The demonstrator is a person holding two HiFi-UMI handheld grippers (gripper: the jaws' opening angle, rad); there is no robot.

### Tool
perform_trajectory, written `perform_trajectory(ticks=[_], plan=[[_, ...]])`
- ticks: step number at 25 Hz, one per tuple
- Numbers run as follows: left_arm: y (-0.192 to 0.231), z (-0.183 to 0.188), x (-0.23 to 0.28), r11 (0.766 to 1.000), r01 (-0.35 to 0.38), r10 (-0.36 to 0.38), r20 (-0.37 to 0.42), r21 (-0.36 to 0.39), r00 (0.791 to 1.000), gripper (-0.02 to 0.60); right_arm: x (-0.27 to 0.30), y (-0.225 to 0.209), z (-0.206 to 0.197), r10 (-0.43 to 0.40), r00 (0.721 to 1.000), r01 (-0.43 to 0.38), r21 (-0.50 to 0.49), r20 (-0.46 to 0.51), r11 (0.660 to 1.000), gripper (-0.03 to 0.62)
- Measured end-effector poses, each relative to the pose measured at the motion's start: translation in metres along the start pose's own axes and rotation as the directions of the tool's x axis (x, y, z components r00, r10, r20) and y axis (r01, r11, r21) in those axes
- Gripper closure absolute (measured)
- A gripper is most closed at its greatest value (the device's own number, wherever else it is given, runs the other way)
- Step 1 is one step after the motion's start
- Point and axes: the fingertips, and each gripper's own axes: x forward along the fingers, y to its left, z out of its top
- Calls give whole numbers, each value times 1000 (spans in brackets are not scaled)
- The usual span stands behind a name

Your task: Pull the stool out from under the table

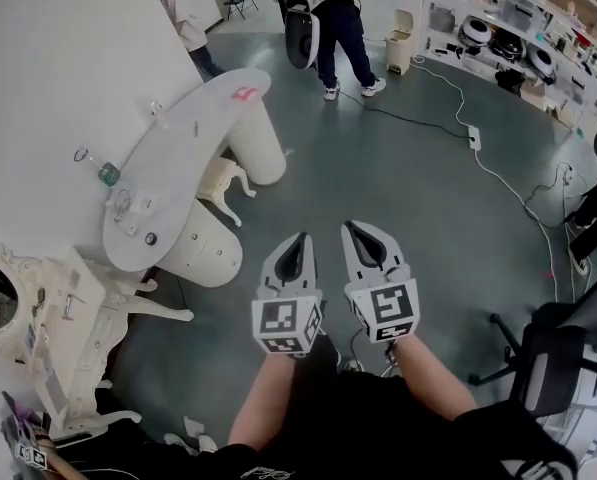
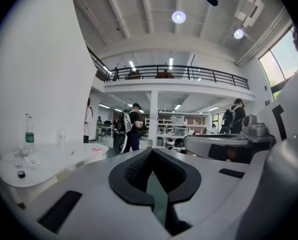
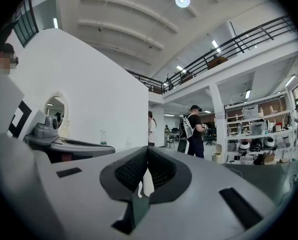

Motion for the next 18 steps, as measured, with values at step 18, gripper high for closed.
perform_trajectory(ticks=[18], plan=[[77,10,234,993,114,-115,-6,-41,993,575,188,-130,-29,-98,984,86,-81,-152,993,588]])
